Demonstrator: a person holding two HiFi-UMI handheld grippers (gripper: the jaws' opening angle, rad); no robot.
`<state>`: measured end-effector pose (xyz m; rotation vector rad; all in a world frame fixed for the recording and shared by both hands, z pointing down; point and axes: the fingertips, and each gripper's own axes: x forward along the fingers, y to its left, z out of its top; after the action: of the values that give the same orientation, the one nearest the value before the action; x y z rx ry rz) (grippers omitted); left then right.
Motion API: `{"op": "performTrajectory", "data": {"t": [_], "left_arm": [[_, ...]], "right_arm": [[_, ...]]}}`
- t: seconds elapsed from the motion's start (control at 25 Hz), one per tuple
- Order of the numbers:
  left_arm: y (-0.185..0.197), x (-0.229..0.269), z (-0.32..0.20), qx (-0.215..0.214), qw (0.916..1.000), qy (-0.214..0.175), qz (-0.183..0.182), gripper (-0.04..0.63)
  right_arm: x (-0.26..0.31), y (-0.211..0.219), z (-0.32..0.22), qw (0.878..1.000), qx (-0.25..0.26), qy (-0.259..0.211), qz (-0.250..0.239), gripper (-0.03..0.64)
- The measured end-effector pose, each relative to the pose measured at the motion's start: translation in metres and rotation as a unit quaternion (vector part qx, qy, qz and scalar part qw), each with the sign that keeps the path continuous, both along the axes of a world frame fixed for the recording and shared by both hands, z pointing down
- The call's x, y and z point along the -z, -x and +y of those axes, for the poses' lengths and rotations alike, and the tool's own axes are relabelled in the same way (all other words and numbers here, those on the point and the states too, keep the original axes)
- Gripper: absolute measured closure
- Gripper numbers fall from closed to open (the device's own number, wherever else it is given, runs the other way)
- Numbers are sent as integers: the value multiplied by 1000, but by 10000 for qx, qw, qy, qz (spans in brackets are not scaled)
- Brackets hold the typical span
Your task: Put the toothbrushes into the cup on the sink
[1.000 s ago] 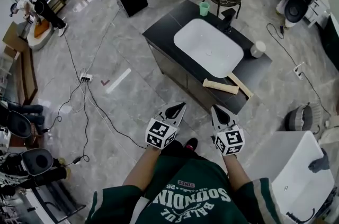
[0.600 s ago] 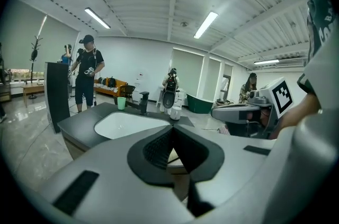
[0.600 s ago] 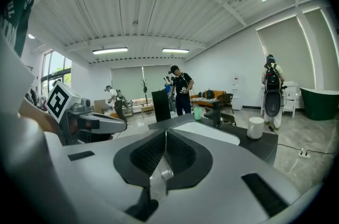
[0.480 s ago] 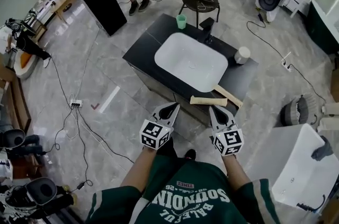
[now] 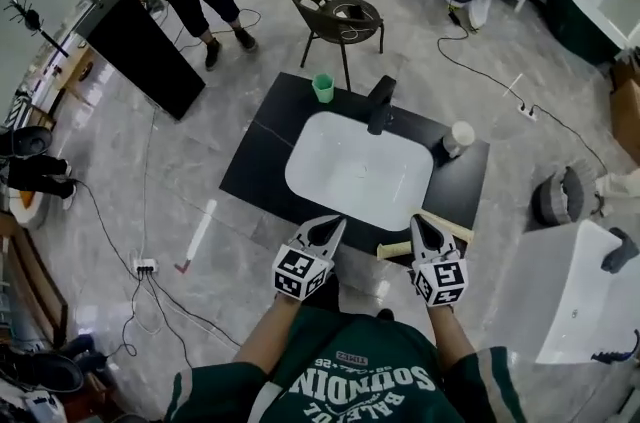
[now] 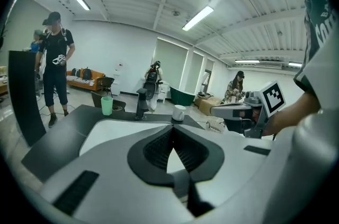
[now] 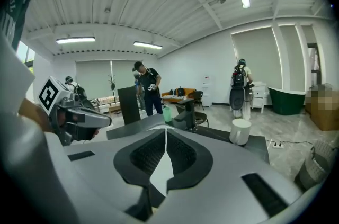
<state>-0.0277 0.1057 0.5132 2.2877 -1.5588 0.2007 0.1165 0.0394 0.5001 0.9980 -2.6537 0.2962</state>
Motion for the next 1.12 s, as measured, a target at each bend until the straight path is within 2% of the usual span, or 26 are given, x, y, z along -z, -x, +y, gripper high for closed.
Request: {"op": "performTrajectory", "data": {"t": [0.16, 0.52, 0.72, 0.92, 1.12], "left_arm": [[36, 2, -41, -454, 9989, 40, 62, 586], [76, 9, -116, -1464, 9891, -54, 122, 586], [72, 2, -143, -1854, 9825, -51, 179, 586], [55, -6, -148, -2157, 9762, 48, 224, 586], [43, -11, -151, -2299, 9729, 113, 209, 586]], "right_arm": [[-3, 24, -21, 9988, -469, 66, 129, 575], [2, 48, -62, 9891, -1438, 50, 319, 575], [-7, 39, -68, 9832, -1749, 76, 515, 574], [-15, 12, -65, 9764, -2052, 185, 641, 574], [-23, -5, -67, 9726, -2176, 230, 782, 574]]}}
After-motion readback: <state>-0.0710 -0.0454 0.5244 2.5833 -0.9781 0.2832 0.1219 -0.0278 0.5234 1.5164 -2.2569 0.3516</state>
